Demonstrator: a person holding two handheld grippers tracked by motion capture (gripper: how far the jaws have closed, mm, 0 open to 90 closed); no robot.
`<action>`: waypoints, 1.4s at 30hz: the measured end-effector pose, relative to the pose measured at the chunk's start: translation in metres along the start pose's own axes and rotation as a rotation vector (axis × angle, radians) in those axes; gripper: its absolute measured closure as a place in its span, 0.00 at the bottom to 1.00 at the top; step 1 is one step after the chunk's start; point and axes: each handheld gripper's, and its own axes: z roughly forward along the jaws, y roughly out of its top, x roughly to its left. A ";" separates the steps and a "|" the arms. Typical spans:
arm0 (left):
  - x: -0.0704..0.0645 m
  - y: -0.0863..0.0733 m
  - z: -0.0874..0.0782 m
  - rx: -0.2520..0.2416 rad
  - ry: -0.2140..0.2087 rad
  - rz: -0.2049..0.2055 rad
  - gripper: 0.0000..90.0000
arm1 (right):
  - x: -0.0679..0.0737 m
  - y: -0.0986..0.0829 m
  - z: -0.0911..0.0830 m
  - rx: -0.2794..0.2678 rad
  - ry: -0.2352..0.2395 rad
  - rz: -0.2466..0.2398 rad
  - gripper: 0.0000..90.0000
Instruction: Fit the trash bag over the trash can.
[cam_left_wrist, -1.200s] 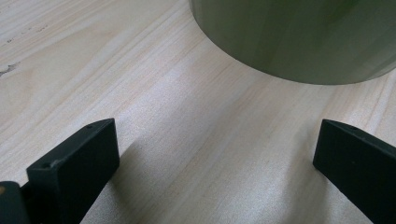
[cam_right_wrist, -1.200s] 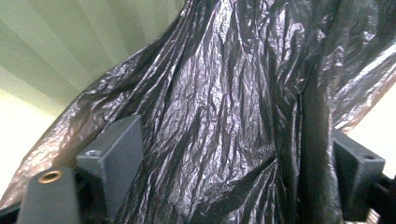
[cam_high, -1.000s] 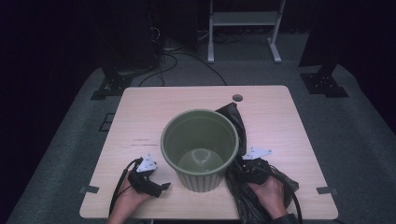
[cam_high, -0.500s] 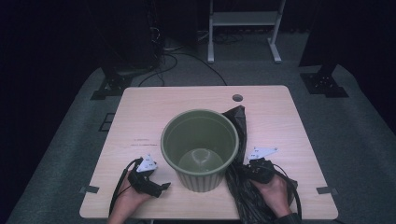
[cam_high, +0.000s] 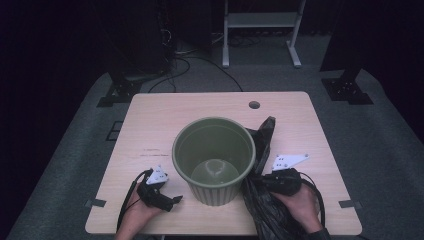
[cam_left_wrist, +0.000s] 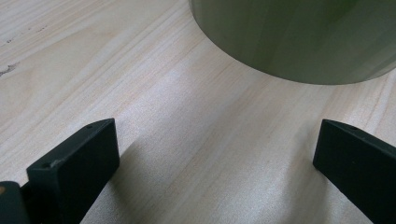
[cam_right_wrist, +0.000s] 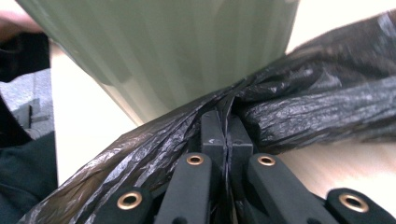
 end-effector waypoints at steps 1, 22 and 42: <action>0.000 0.000 0.000 0.000 0.000 0.000 0.00 | 0.001 0.002 -0.002 -0.007 0.004 -0.004 0.99; 0.000 0.000 0.000 0.001 0.000 0.003 0.00 | 0.024 0.061 -0.069 -0.206 0.190 -0.166 0.99; 0.000 0.000 0.000 0.001 0.000 0.003 0.00 | 0.049 0.139 -0.071 -0.235 0.341 -0.298 0.99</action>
